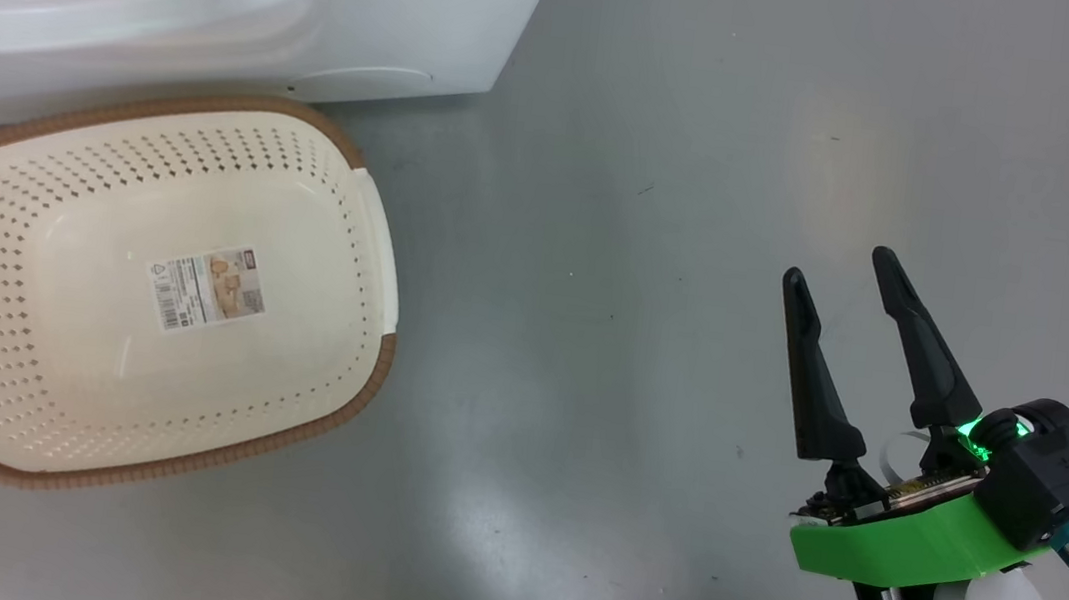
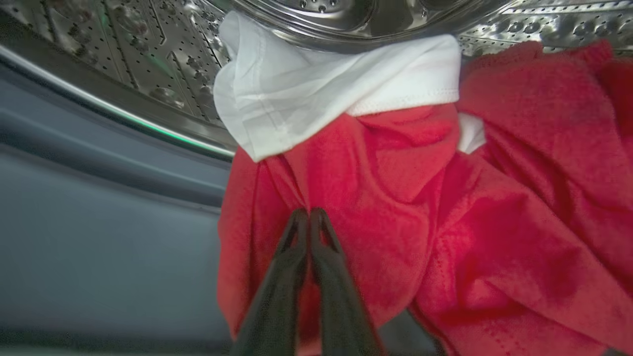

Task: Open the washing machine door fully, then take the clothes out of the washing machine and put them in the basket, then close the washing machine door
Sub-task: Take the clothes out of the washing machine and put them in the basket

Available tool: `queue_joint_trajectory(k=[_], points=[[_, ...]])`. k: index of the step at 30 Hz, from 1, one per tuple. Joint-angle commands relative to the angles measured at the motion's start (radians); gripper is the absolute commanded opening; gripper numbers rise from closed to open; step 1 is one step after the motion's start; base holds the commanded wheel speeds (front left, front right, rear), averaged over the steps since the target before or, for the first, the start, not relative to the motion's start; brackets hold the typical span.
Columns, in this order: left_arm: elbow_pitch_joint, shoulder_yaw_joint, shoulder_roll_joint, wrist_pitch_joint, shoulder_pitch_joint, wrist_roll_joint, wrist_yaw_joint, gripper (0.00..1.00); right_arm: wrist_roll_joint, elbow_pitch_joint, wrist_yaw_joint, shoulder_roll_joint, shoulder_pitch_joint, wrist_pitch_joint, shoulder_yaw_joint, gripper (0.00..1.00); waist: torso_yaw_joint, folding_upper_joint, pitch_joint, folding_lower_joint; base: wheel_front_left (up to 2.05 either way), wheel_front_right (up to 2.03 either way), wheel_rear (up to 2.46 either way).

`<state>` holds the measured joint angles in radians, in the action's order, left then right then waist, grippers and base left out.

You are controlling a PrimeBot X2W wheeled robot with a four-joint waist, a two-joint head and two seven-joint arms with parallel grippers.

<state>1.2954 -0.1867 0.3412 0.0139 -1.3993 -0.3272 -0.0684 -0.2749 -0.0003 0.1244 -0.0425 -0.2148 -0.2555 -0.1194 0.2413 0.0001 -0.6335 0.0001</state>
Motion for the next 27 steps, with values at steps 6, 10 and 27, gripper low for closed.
queue_joint_trajectory(k=[6,10,27], points=[[-0.026,0.001,0.047,-0.074,-0.012,-0.012,0.017,0.00,0.000,-0.017,0.006,-0.008,-0.002,-0.006,-0.022,1.00,-0.013,-0.0001,0.014,-0.0001,0.00,0.00,0.00],[-0.032,-0.002,0.042,-0.107,-0.018,-0.014,0.025,0.00,0.002,-0.016,0.006,-0.008,-0.003,-0.006,-0.021,1.00,-0.018,-0.0001,0.016,-0.0001,0.00,0.00,0.00],[-0.108,-0.023,0.020,-0.259,-0.007,-0.026,0.077,0.00,-0.002,-0.018,0.006,-0.008,-0.005,-0.006,-0.012,1.00,-0.065,-0.0001,0.033,-0.0001,0.00,0.00,0.00]])
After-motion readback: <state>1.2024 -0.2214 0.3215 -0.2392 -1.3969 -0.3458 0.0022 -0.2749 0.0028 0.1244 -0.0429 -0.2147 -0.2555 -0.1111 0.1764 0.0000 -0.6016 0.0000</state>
